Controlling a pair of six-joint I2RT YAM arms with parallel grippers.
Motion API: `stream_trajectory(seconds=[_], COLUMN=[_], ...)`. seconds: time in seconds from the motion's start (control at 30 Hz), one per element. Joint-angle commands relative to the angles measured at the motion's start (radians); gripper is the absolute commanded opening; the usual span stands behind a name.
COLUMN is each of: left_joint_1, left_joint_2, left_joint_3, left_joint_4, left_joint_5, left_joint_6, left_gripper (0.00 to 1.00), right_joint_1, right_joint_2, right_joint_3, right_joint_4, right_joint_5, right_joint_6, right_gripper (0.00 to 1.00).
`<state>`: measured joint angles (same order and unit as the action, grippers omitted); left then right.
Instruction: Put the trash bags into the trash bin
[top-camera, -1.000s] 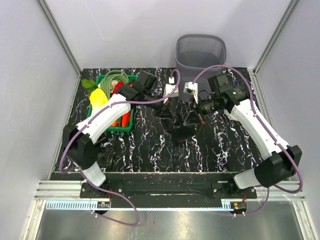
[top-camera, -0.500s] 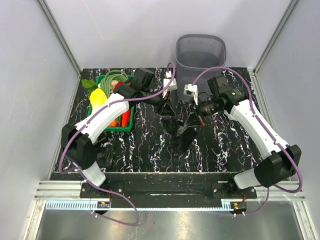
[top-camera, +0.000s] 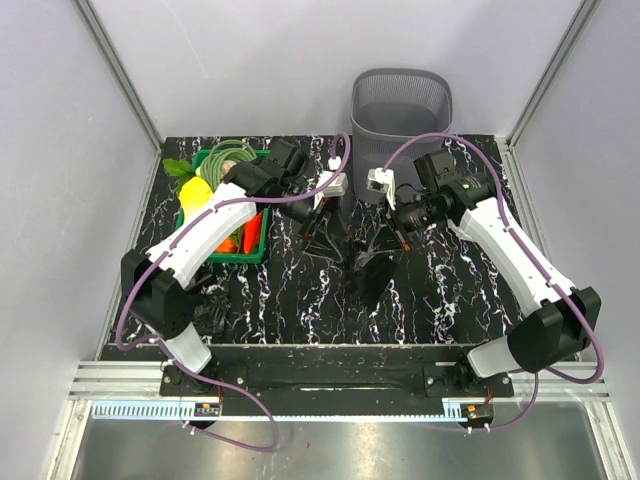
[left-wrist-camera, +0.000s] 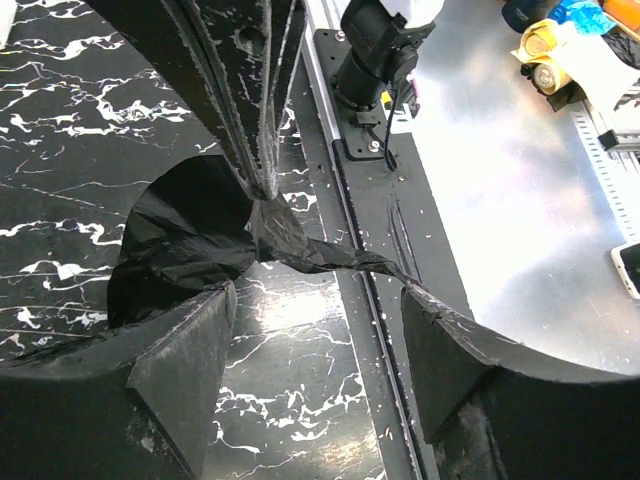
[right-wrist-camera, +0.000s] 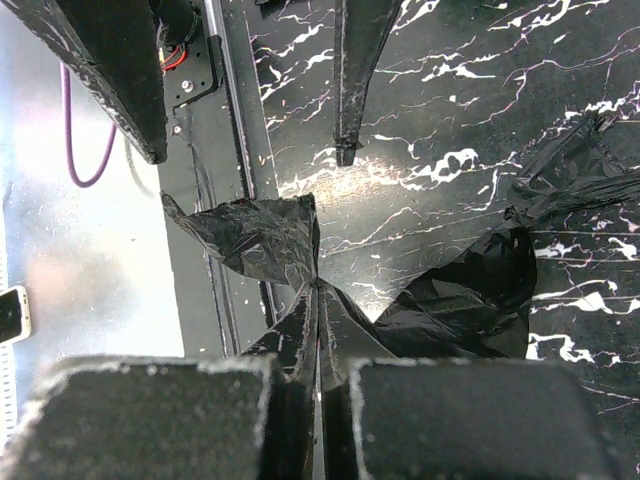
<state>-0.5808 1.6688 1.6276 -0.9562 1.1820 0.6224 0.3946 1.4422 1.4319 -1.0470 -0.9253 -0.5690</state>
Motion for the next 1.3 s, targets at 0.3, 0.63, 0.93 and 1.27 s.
stream_trajectory(seconds=[0.3, 0.63, 0.93, 1.27], left_joint_1=[-0.071, -0.077, -0.073, -0.045], left_joint_2=[0.022, 0.034, 0.016, 0.003], left_joint_3=[-0.078, -0.061, -0.084, -0.117], left_joint_4=[0.227, 0.237, 0.269, 0.45], left_joint_5=[0.012, 0.028, -0.018, -0.142], left_joint_6=[-0.096, -0.127, -0.156, -0.377], left_gripper=[0.66, 0.0, 0.0, 0.0], right_joint_1=[0.006, 0.006, 0.006, 0.041], right_joint_2=[0.027, 0.035, 0.023, -0.029], right_joint_3=[0.058, 0.053, 0.087, 0.09], right_joint_4=[-0.016, -0.016, 0.022, 0.03], right_joint_5=[-0.024, -0.015, 0.106, 0.151], right_joint_6=[-0.009, -0.009, 0.072, 0.07], right_gripper=[0.0, 0.0, 0.36, 0.6])
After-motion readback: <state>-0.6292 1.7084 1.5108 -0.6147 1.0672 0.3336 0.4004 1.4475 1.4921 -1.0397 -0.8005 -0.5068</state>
